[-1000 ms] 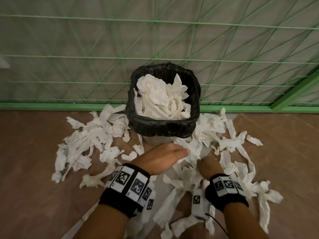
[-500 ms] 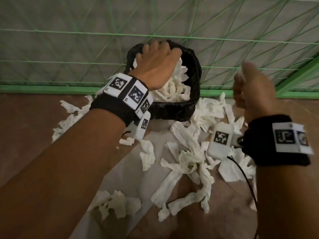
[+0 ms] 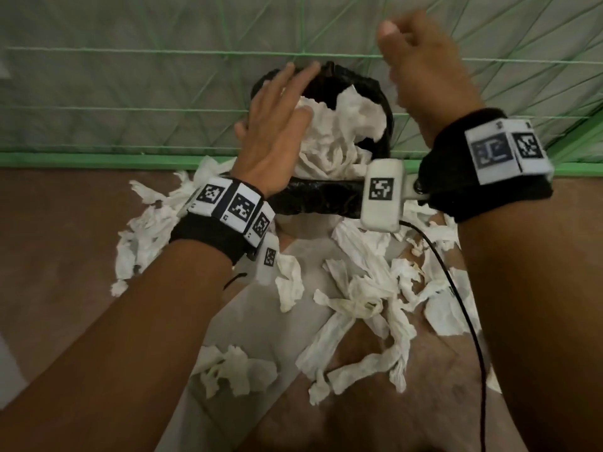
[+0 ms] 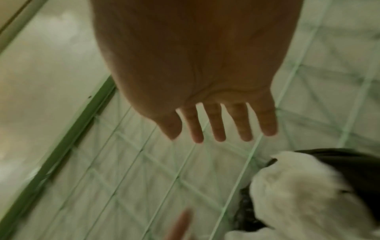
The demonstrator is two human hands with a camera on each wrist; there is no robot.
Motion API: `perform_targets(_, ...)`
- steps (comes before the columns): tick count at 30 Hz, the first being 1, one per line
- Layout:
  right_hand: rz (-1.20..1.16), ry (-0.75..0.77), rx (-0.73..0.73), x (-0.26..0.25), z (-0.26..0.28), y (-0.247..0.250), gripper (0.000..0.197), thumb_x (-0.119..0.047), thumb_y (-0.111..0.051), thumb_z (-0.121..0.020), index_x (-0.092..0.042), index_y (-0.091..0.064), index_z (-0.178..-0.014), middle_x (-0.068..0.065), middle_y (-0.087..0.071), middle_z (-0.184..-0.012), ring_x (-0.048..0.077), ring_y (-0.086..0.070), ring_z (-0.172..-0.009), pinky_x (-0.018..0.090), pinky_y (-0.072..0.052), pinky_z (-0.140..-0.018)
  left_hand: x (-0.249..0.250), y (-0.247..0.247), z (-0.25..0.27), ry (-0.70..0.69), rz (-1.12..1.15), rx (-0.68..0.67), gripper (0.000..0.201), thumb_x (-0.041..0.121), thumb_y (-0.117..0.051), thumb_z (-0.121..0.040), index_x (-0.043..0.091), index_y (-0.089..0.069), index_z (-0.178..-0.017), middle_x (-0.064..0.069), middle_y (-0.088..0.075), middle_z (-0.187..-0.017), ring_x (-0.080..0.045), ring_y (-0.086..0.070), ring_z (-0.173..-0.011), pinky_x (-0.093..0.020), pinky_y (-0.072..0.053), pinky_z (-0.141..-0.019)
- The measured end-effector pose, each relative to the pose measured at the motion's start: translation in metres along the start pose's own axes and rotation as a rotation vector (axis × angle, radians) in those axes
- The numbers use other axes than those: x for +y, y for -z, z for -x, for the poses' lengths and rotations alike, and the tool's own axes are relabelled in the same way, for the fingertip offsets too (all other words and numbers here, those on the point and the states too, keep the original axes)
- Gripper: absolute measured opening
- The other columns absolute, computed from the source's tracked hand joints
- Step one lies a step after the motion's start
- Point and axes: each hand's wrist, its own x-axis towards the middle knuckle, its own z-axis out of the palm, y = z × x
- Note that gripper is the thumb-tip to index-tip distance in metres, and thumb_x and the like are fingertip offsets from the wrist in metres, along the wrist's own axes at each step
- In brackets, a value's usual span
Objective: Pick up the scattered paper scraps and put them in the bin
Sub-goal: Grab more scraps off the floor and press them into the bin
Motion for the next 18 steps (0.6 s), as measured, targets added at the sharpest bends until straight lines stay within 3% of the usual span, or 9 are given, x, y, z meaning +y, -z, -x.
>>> perform_targets(2, -0.071, -0.057, 0.16, 0.022, 0.004, 0.01, 0.013, -0.034, -0.047, -0.089, -0.025, -0.054, -0.095, -0.013, -0.053, -0.085, 0.011, -0.057, -0.083, 0.029, -0.046, -0.071, -0.005, 0.0, 0.014, 0.0, 0.036, 0.253, 0.035, 0.029, -0.033, -0.093, 0.031, -0.051, -0.123, 0.005, -0.049, -0.127, -0.012, -0.042, -0.12, -0.049, -0.032, -0.106)
perform_targets(4, -0.023, -0.176, 0.255, 0.061, 0.011, 0.014, 0.01, -0.029, -0.05, -0.082, -0.023, -0.056, -0.086, -0.003, -0.06, -0.085, 0.024, -0.062, -0.087, 0.038, -0.047, -0.075, -0.015, -0.008, 0.038, 0.043, 0.079, 0.523, 0.016, 0.025, -0.036, -0.093, 0.018, -0.051, -0.093, 0.0, -0.052, -0.094, -0.018, -0.049, -0.089, -0.046, -0.044, -0.083)
perform_targets(7, 0.227, -0.5, 0.016, 0.127, 0.033, 0.006, 0.025, -0.03, -0.047, -0.079, -0.009, -0.061, -0.083, 0.017, -0.063, -0.089, 0.031, -0.062, -0.088, 0.037, -0.046, -0.074, -0.041, -0.034, 0.089, 0.223, 0.096, 0.644, 0.022, 0.027, -0.034, -0.095, 0.018, -0.039, -0.076, -0.006, -0.046, -0.067, -0.026, -0.044, -0.063, -0.048, -0.042, -0.06)
perform_targets(10, 0.562, -0.73, -0.403, 0.187, 0.066, -0.012, 0.026, -0.026, -0.055, -0.084, -0.004, -0.062, -0.094, 0.021, -0.064, -0.108, 0.035, -0.061, -0.103, 0.036, -0.045, -0.078, -0.076, -0.068, 0.128, 0.36, -0.001, 0.477, 0.022, 0.029, -0.037, -0.09, 0.018, -0.041, -0.071, -0.004, -0.047, -0.062, -0.028, -0.048, -0.06, -0.036, -0.038, -0.054)
perform_targets(12, 0.715, -0.732, -0.497, 0.212, 0.089, -0.034, 0.041, -0.032, -0.064, -0.079, -0.015, -0.058, -0.116, 0.018, -0.057, -0.126, 0.036, -0.053, -0.117, 0.037, -0.046, -0.091, -0.105, -0.092, 0.145, 0.345, -0.223, 0.232, 0.016, 0.033, -0.044, -0.085, 0.019, -0.052, -0.085, -0.006, -0.059, -0.081, -0.031, -0.057, -0.077, -0.035, -0.044, -0.065)
perform_targets(13, 0.752, -0.729, -0.499, 0.219, 0.101, -0.047, 0.051, -0.039, -0.067, -0.073, -0.026, -0.054, -0.121, 0.015, -0.051, -0.132, 0.036, -0.048, -0.123, 0.041, -0.043, -0.099, -0.118, -0.106, 0.153, 0.307, -0.354, 0.044, 0.027, 0.038, -0.048, -0.082, 0.022, -0.055, -0.103, -0.008, -0.061, -0.102, -0.031, -0.057, -0.094, -0.038, -0.048, -0.078)
perform_targets(15, 0.834, -0.654, -0.459, 0.23, 0.123, -0.068, 0.056, -0.041, -0.066, -0.073, -0.037, -0.047, -0.126, 0.012, -0.04, -0.14, 0.038, -0.04, -0.129, 0.046, -0.036, -0.106, -0.146, -0.129, 0.163, 0.235, -0.478, -0.284, 0.06, 0.045, -0.053, -0.079, 0.036, -0.041, -0.137, -0.009, -0.038, -0.145, -0.033, -0.038, -0.131, -0.046, -0.037, -0.106)
perform_targets(17, 0.906, -0.559, -0.382, 0.237, 0.133, -0.079, 0.044, -0.024, -0.058, -0.083, -0.026, -0.049, -0.126, 0.015, -0.046, -0.134, 0.038, -0.045, -0.124, 0.044, -0.042, -0.097, -0.167, -0.145, 0.159, 0.186, -0.498, -0.415, 0.062, 0.034, -0.057, -0.083, 0.034, -0.037, -0.142, -0.008, -0.022, -0.156, -0.036, -0.02, -0.143, -0.051, -0.025, -0.115)
perform_targets(18, 0.924, -0.517, -0.331, 0.24, 0.133, -0.081, 0.036, -0.018, -0.054, -0.085, -0.02, -0.053, -0.121, 0.016, -0.053, -0.126, 0.038, -0.051, -0.117, 0.042, -0.046, -0.091, -0.174, -0.151, 0.156, 0.15, -0.485, -0.445, 0.055, 0.018, -0.055, -0.084, 0.025, -0.046, -0.137, -0.01, -0.03, -0.153, -0.038, -0.025, -0.141, -0.05, -0.027, -0.114)
